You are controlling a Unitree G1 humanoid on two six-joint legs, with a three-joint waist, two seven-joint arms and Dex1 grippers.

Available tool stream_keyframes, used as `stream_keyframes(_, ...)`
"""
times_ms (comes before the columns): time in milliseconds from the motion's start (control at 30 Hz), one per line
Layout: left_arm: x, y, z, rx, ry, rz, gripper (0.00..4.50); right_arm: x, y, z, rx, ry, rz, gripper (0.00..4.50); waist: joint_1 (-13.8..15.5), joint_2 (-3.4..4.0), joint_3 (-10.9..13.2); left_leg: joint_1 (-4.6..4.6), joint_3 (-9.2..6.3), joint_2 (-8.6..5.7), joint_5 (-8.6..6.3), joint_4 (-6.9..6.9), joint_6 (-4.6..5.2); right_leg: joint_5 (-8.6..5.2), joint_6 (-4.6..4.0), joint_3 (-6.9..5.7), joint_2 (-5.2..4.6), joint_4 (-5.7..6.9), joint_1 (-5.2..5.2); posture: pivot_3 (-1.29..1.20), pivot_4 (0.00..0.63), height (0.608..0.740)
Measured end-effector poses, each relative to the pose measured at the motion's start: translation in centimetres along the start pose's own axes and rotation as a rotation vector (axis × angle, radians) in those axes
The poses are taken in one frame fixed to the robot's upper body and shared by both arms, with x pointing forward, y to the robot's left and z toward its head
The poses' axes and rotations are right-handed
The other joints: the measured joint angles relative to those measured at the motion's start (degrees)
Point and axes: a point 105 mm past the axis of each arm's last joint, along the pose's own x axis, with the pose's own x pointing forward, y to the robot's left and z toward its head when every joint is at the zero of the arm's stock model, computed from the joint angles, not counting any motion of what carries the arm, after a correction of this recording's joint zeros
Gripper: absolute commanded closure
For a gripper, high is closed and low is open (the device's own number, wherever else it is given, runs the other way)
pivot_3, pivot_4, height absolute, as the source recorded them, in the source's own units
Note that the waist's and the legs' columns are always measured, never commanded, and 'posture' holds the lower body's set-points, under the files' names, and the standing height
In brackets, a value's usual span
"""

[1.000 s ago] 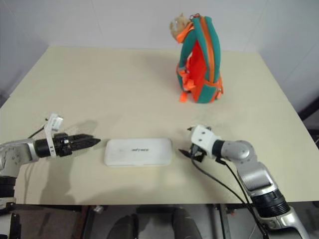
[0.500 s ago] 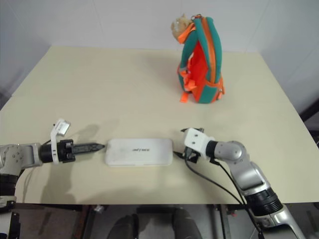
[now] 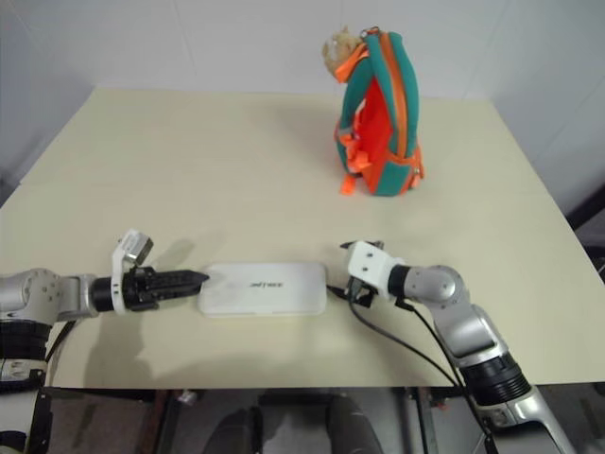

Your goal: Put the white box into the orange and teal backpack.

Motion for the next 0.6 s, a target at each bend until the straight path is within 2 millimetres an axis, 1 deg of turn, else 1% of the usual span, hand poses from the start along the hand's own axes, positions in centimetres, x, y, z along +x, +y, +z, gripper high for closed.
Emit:
stream_keyframes(533, 1.3, -0.4, -0.4, -0.028, 0.031, -0.063, 0.03, 0.6, -0.1, 0.1, 0.002, -0.022, 0.0, 0.0, 0.0, 0.0, 0.0, 0.0, -0.01, 0.0, 0.0, 0.0, -0.01, 0.0, 0.0, 0.0, 0.0, 0.01, 0.01, 0.0, 0.15, 0.74)
stream_keyframes(600, 1.6, -0.4, -0.2, -0.033, 0.02, -0.076, 0.42, 0.6, -0.1, 0.1, 0.0, -0.022, 0.001, 0.0, 0.03, 0.0, 0.0, 0.01, -0.02, 0.0, 0.01, 0.01, -0.01, 0.0, 0.0, -0.01, 0.0, 0.02, 0.01, 0.0, 0.15, 0.74)
